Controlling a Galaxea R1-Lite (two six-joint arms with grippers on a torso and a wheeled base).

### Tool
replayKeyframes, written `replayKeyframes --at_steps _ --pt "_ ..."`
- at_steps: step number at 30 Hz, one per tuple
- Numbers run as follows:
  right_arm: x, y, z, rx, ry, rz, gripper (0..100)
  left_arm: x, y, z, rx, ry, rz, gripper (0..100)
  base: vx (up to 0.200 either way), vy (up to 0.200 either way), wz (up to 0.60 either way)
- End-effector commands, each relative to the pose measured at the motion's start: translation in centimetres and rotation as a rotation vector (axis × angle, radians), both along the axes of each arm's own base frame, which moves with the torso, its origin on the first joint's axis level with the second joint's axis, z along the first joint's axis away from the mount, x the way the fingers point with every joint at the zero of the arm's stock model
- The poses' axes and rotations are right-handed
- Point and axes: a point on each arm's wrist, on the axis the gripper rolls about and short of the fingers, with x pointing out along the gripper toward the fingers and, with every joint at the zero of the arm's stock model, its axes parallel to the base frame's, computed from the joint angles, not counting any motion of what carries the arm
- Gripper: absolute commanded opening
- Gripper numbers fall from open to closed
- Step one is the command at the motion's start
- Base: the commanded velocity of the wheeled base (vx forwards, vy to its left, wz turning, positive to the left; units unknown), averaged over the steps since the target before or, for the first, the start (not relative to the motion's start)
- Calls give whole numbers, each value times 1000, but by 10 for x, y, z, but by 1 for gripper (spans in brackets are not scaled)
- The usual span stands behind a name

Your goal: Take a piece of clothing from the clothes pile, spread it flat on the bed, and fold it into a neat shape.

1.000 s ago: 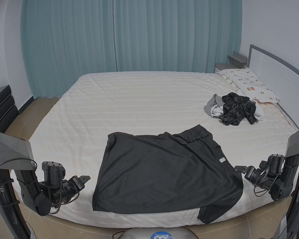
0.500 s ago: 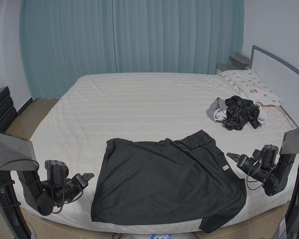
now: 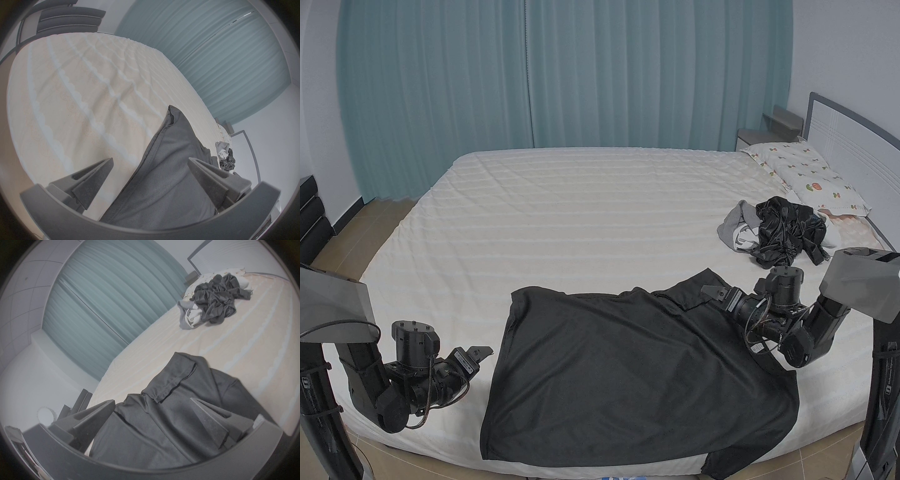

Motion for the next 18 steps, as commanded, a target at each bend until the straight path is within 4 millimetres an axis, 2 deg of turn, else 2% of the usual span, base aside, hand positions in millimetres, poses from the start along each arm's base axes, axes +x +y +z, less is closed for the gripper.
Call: replayKeyframes --at_steps 1,8,15,18 --pt "31 20 -22 66 98 -15 100 2 -1 -3 -25 15 7 100 0 0 0" --pt "49 26 -37 59 153 -17 100 7 -2 -5 -56 15 28 100 0 0 0" --pt "61 29 -37 59 159 -18 100 10 -2 -11 -61 30 36 100 0 0 0" --pt "75 29 -31 70 118 -22 100 10 -2 -11 -62 30 37 100 0 0 0"
